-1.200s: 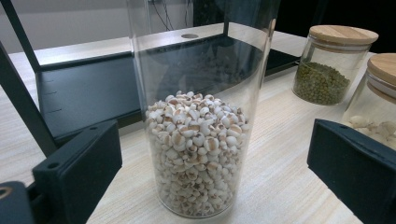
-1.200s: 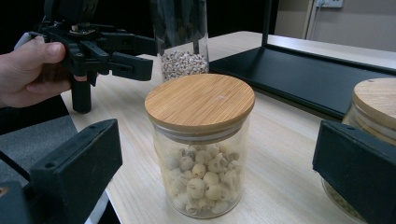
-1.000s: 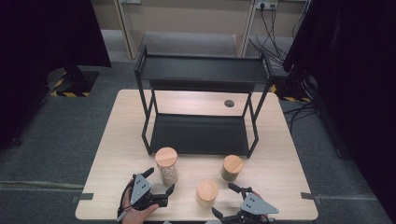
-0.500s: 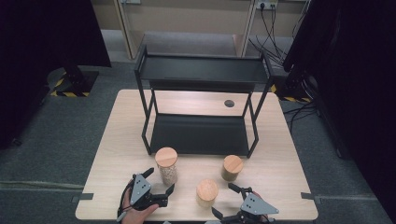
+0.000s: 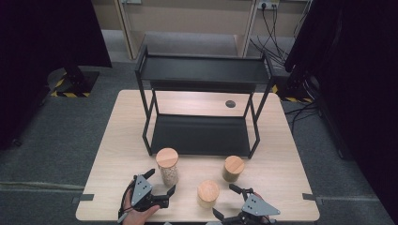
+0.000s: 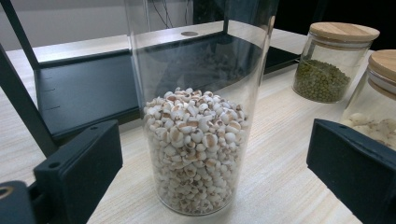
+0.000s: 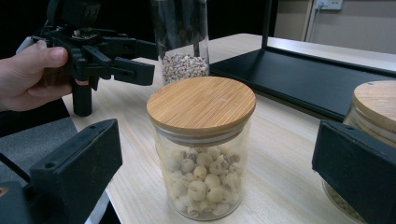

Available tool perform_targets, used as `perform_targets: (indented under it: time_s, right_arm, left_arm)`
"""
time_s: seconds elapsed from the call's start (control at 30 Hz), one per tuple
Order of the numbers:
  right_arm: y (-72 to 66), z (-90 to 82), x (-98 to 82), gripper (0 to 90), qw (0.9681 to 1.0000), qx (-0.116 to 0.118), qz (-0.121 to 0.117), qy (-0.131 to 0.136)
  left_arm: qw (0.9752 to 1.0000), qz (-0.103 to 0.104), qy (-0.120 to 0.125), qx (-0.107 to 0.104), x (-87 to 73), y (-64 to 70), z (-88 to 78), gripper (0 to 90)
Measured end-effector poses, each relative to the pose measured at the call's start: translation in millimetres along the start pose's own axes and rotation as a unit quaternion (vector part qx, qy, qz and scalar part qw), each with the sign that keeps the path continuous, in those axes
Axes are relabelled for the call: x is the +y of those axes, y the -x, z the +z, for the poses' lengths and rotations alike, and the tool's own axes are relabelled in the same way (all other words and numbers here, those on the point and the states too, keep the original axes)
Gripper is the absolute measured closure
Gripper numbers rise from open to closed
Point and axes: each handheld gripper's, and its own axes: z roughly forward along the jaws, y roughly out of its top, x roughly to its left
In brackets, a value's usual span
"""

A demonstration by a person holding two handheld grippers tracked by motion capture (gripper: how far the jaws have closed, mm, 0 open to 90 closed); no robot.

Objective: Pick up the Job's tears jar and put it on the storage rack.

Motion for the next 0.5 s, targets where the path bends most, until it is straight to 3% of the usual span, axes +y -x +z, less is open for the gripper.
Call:
perform_targets:
  time_s: [0.5]
  right_arm:
    - [0.1, 1.2, -0.1, 2.2, 1.0, 0.0, 0.003, -0.003]
  left_arm:
    - [1.0, -0.002, 0.0, 0.0, 0.3, 0.7, 1.4, 3.2]
